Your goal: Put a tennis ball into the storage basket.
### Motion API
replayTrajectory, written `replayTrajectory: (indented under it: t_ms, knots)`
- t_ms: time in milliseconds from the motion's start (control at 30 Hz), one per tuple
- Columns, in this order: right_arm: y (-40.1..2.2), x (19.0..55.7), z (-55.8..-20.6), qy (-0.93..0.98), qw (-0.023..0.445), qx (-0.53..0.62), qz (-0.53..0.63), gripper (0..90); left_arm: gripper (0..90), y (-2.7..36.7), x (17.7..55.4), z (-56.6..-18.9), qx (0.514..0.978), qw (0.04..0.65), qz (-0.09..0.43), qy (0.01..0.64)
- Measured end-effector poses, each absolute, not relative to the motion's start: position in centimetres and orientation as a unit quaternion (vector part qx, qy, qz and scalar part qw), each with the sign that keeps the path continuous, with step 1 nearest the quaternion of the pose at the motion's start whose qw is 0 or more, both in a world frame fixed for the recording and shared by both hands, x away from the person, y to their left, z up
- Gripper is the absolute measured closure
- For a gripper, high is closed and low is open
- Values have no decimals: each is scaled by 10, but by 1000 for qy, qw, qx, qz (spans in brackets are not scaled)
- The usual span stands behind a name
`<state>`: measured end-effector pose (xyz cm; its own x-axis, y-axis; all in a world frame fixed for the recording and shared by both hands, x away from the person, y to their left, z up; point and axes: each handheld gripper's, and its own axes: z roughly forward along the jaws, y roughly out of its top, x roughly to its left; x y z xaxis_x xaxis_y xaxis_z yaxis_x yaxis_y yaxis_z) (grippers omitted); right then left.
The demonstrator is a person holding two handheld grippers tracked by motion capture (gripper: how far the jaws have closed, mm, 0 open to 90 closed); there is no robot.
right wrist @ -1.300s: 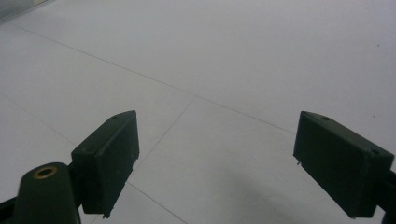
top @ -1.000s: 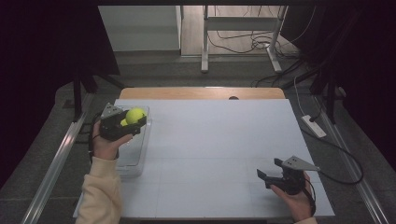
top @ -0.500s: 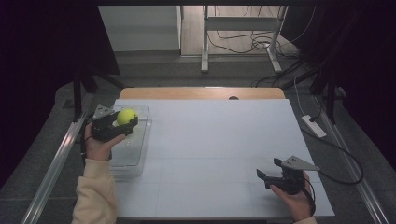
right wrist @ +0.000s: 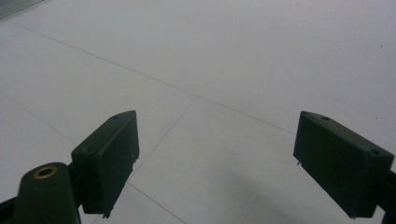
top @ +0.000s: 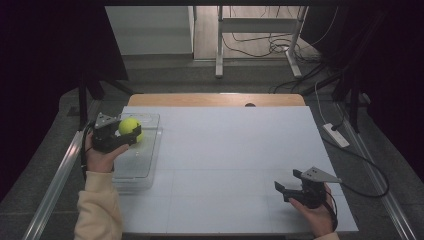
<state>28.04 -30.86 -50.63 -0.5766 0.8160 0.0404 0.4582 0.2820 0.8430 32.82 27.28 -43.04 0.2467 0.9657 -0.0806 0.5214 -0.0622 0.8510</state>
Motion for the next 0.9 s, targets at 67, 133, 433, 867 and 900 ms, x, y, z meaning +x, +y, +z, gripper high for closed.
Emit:
replayTrajectory:
  t_ms: [67, 133, 433, 867, 900]
  knots:
    - [-309, 280, -506, 773, 206, 413, 436, 141, 270, 275, 327, -431, 675, 407, 272, 552]
    - [-309, 280, -506, 773, 207, 413, 436, 141, 270, 277, 326, -432, 674, 401, 274, 557]
    - [-308, 280, -506, 774, 207, 412, 434, 142, 270, 285, 322, -434, 676, 389, 268, 566]
    - [-308, 281, -506, 774, 206, 411, 434, 142, 269, 290, 326, -443, 683, 356, 256, 585]
    - [-308, 281, -506, 774, 206, 411, 434, 142, 269, 290, 326, -443, 683, 356, 256, 585]
